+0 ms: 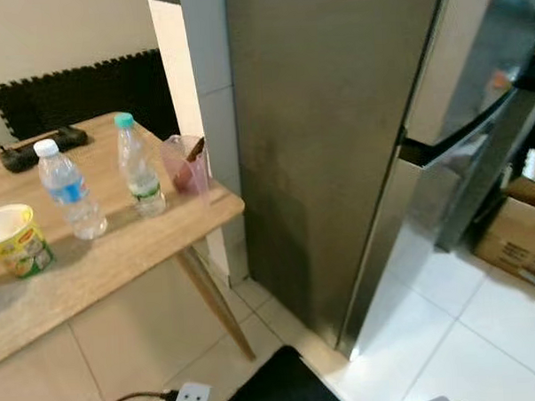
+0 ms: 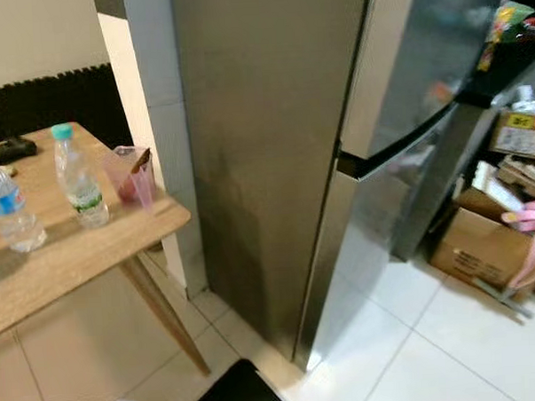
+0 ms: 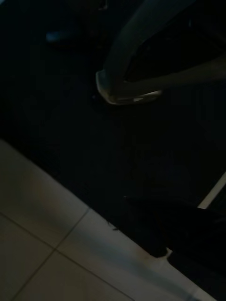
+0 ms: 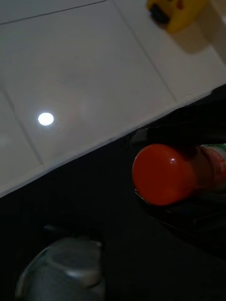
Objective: Restocking fridge
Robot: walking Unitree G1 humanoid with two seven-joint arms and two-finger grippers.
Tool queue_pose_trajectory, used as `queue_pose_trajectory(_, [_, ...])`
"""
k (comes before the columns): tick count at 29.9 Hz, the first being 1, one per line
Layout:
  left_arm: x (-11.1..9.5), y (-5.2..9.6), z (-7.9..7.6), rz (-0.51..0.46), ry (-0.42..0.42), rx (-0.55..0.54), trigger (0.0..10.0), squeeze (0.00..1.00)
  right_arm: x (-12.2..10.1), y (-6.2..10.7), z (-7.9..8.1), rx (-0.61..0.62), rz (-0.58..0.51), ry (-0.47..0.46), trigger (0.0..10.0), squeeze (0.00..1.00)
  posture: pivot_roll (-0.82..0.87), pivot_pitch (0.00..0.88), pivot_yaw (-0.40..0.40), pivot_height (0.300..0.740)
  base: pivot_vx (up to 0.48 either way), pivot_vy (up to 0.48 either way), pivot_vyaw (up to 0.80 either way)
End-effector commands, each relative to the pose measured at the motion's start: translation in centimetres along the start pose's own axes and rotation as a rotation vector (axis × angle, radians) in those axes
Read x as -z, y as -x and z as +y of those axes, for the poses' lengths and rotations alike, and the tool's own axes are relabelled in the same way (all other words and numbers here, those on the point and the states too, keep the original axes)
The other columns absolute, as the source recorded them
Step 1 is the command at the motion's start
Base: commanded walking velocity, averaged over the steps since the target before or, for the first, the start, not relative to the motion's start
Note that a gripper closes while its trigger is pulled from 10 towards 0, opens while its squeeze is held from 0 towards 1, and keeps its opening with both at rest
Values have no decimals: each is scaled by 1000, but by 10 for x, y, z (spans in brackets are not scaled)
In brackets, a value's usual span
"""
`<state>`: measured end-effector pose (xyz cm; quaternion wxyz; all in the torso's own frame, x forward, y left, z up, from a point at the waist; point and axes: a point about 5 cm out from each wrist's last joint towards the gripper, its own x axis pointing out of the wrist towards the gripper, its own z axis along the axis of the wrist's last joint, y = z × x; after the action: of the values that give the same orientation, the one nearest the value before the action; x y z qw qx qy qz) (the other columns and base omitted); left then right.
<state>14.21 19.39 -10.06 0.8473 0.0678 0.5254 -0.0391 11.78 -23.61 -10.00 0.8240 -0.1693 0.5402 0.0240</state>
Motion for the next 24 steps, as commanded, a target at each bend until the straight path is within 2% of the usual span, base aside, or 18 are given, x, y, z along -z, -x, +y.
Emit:
queue_pose_trajectory(1, [3, 0, -1, 3, 6, 2, 10000, 0, -2, 0, -2, 11, -8, -12, 10000, 0, -74, 0, -17, 740, 0, 0, 0])
queue_pose_trajectory(6, [3, 0, -4, 10, -10, 26, 10000, 0, -2, 0, -1, 11, -7, -12, 10000, 0, -74, 0, -17, 740, 0, -128, 0])
queue_pose_trajectory(24, [4, 0, -6, 11, -5, 33, 10000, 0, -2, 0, -1, 8, -8, -17, 10000, 0, -74, 0, -18, 740, 0, -458, 0])
